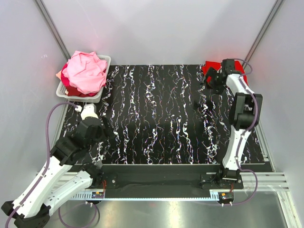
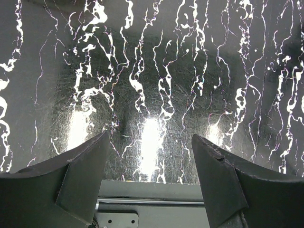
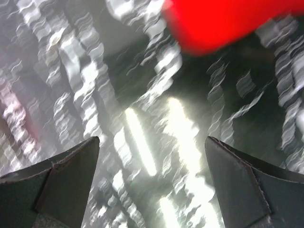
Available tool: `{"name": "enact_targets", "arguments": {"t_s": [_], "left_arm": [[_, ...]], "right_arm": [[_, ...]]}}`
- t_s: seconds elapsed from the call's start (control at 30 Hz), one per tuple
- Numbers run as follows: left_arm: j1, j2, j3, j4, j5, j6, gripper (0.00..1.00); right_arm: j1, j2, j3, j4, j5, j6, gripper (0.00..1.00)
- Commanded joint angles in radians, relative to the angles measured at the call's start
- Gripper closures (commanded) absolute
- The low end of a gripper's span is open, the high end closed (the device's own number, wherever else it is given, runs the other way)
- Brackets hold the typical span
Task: Fold and stack the t-shirts
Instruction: Neatly place the folded tshirt to the corner, then reset both grippers
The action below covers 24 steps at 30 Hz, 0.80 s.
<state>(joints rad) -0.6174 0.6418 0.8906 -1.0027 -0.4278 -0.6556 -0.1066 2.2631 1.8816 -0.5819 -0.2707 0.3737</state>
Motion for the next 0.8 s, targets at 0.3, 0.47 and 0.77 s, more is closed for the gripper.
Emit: {"name": "enact_targets", "arguments": {"t_s": [0.3, 0.47, 0.77], "left_arm": [[0.004, -0.016, 0.053, 0.019, -0.032, 0.022, 0.21], [0.005, 0.051, 0.244, 0.022, -0.135, 0.062, 0.02], [0.005, 0.078, 0.132, 0.182, -0.152, 0.232, 0.01]], "right_arm": [[0.424, -0.778, -0.905, 0.474, -0.162, 0.206, 0.0], [0.557, -0.953, -1.151, 0.674, -0.193, 0.287, 0.0], [0.574, -1.122, -1.4, 0.863, -0.162, 0.291, 0.0]]}}
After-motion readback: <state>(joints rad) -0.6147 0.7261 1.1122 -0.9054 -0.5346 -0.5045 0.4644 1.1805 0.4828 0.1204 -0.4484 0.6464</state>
